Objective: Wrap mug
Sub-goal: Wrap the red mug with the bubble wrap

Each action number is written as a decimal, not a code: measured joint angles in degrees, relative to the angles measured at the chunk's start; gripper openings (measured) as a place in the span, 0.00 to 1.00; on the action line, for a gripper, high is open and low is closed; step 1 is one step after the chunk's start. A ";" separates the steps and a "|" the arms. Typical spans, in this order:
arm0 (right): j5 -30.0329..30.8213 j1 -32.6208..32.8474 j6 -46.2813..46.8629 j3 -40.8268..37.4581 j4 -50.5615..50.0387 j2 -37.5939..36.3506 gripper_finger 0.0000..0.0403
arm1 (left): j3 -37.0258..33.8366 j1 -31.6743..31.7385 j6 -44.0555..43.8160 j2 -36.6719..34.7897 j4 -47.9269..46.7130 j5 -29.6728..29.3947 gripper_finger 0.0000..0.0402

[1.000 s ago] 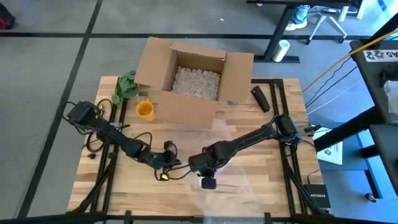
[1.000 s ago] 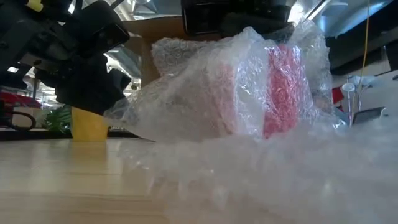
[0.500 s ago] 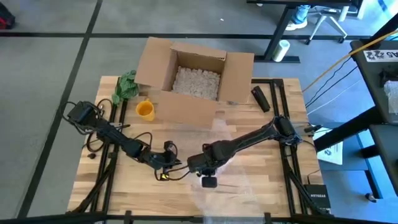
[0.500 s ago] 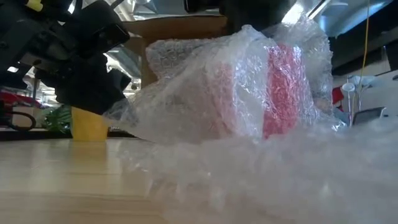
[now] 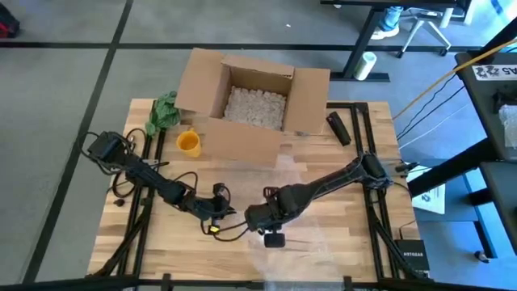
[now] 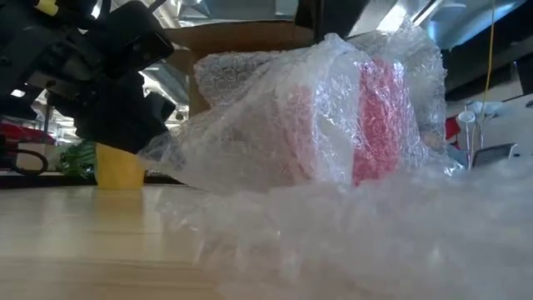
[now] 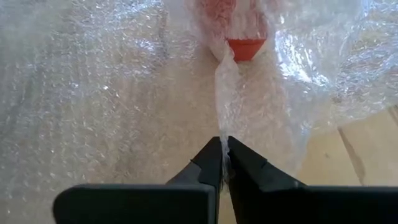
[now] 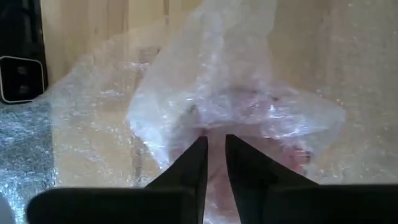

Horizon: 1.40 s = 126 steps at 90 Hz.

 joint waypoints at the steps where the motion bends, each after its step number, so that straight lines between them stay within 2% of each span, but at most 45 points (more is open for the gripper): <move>1: 0.00 -0.01 0.01 0.00 -0.04 0.00 0.11 | 0.00 0.00 0.00 0.00 0.01 0.00 0.00; 23: -0.04 -0.40 -0.69 -2.00 3.78 -0.02 0.11 | 0.00 0.02 0.02 0.00 0.04 0.00 0.00; 48: -10.17 -2.31 -0.14 -18.69 23.39 -0.43 0.11 | 0.00 0.02 0.02 0.00 0.05 0.00 0.00; 60: -11.53 -3.26 1.69 -24.00 30.35 -0.72 0.11 | 0.00 0.02 0.25 0.00 0.43 -0.01 0.00; 86: -11.32 -3.56 0.69 -21.06 28.02 -0.06 0.06 | 0.04 0.02 4.80 0.00 8.44 3.86 0.00; 102: -10.85 -3.53 -0.08 -17.39 24.19 0.32 0.01 | 0.04 0.02 5.17 0.00 8.98 4.31 0.00; 126: -8.37 -3.47 -0.15 -11.86 15.94 0.61 0.02 | 0.03 0.00 5.18 0.00 8.89 4.31 0.00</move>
